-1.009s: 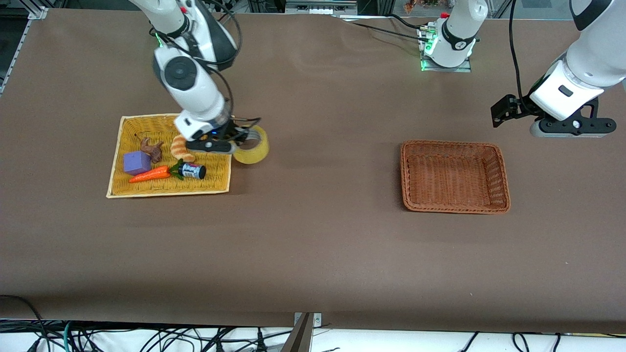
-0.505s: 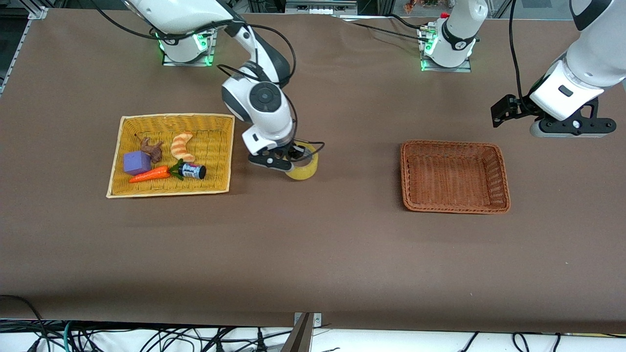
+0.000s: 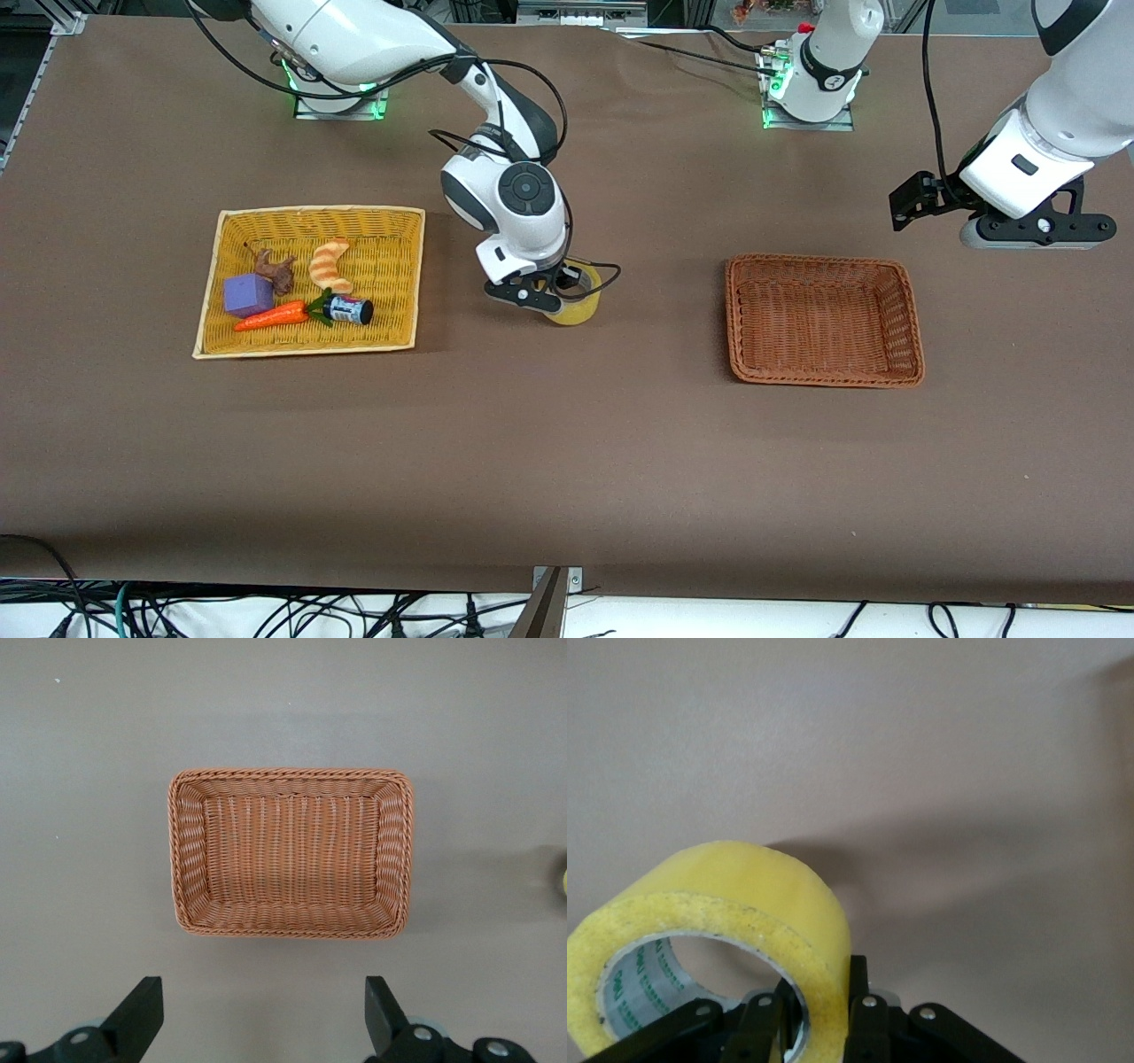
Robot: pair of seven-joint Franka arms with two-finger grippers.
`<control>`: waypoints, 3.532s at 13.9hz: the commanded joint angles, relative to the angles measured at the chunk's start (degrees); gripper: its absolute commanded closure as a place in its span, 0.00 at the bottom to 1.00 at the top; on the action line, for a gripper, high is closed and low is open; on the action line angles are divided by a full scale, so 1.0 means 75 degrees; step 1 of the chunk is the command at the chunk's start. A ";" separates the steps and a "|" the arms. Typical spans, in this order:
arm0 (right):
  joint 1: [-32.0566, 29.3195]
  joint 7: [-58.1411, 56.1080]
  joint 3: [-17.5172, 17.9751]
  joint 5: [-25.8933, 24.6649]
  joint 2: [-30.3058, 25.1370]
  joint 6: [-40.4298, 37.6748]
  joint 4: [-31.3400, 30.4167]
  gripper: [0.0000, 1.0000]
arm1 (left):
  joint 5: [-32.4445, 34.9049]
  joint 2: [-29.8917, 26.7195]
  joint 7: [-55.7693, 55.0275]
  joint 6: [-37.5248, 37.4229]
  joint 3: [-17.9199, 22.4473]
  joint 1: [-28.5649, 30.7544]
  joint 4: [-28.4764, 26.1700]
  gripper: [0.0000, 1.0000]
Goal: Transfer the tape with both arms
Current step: 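Lift the tape roll and carry it toward the table middle, then set the tape down mid-table while the left gripper reaches toward it, then grasp the tape roll with the left gripper while the right gripper retracts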
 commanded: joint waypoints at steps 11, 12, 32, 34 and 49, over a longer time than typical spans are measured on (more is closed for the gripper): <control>0.0161 -0.0100 -0.0007 -0.0225 0.0378 -0.0847 0.0772 0.00 | -0.0063 0.0324 0.0186 -0.0232 -0.0021 -0.0026 0.0607 0.00; 0.0161 -0.0345 0.0005 -0.0249 0.0271 -0.1281 0.1016 0.00 | -0.0063 0.0324 0.0197 -0.0244 -0.0032 -0.0026 0.0618 0.00; -0.3213 -0.8422 -0.1797 0.0989 -0.2013 -0.3922 0.1745 0.00 | -0.0778 0.2608 -0.0388 0.1207 -0.1931 -0.0539 0.0595 0.00; -0.3238 -0.8457 -0.2278 0.1192 -0.2260 -0.4306 0.1757 0.00 | -0.0685 0.3192 -0.0692 0.2047 -0.1931 -0.1253 0.0595 0.00; -0.4175 -0.9465 -0.2831 0.1567 -0.5682 -0.4310 -0.0563 0.00 | 0.0077 0.6172 -0.0941 0.6178 -0.1861 -0.2862 0.0490 0.40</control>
